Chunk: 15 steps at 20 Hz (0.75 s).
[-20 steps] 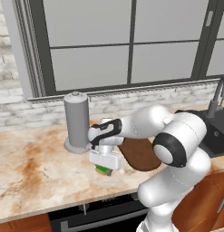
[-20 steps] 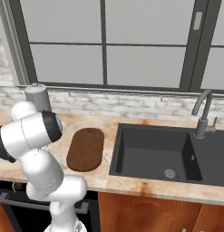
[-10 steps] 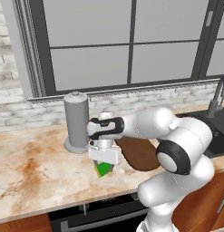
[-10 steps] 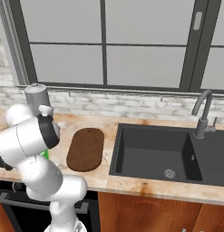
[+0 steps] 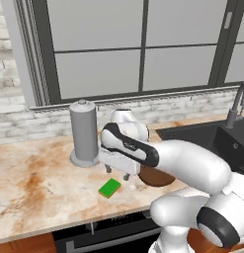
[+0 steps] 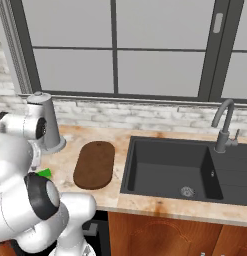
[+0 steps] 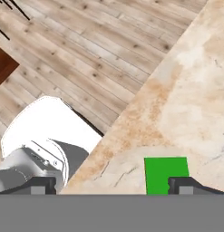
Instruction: Pick up the sponge from the counter and clean the cutting board by briefly scrubbing or pressing down on the cutting board. Once finished, release the sponge.
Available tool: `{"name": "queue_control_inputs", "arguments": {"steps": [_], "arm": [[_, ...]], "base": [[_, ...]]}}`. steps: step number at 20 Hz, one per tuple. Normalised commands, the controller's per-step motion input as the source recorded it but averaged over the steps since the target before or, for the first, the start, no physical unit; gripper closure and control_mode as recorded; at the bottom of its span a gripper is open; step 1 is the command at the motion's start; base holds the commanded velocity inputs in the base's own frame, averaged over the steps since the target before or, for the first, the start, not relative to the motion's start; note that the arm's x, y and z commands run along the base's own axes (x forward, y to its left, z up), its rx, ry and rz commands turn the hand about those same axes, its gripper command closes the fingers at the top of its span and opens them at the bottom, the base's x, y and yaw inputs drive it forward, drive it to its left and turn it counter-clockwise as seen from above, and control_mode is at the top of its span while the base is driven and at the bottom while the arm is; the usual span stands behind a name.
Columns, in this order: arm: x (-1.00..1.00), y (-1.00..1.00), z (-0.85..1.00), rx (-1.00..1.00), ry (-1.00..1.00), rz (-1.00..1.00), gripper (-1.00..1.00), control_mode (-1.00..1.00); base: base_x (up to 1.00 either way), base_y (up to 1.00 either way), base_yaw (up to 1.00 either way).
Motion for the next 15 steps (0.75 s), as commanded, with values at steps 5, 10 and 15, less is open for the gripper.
{"name": "queue_control_inputs", "arguments": {"steps": [5, 10, 15], "arm": [[-0.62, -0.2, 0.77, 0.0, -0.28, -0.02, -1.0, -1.0], [-0.59, -0.31, 0.69, 0.04, -0.14, -0.26, -1.0, -1.0], [-0.55, -0.43, 0.58, 0.11, -0.06, -0.46, -1.0, -1.0]], "base": [[0.0, 0.0, 0.0], [0.0, 0.0, 0.0], [0.0, 0.0, 0.0]]}}
